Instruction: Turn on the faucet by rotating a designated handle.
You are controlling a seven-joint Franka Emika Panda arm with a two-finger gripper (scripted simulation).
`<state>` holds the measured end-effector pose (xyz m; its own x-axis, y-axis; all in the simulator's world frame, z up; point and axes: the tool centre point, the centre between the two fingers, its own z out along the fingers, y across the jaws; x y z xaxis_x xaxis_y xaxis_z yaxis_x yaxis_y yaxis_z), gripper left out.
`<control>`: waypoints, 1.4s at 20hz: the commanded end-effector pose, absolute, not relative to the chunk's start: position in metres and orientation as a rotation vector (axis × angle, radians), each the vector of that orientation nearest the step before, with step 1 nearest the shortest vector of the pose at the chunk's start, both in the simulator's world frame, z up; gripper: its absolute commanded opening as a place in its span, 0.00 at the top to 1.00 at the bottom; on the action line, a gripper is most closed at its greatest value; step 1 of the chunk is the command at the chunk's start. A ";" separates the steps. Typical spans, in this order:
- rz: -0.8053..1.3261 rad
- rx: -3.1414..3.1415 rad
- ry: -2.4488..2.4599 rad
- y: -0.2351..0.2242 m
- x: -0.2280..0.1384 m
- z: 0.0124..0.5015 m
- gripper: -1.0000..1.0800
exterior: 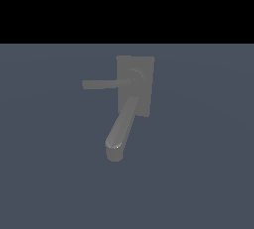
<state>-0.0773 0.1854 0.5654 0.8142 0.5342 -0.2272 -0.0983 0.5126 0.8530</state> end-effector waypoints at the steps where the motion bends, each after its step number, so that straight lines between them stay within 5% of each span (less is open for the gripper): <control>1: 0.375 0.884 0.576 0.198 -0.061 0.541 1.00; 15: 0.167 0.524 1.032 0.215 0.015 0.345 1.00; 28: -0.009 0.369 1.382 0.175 0.024 0.183 1.00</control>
<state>0.0254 0.1795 0.1963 0.2271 0.2207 -0.9486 0.2131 0.9391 0.2695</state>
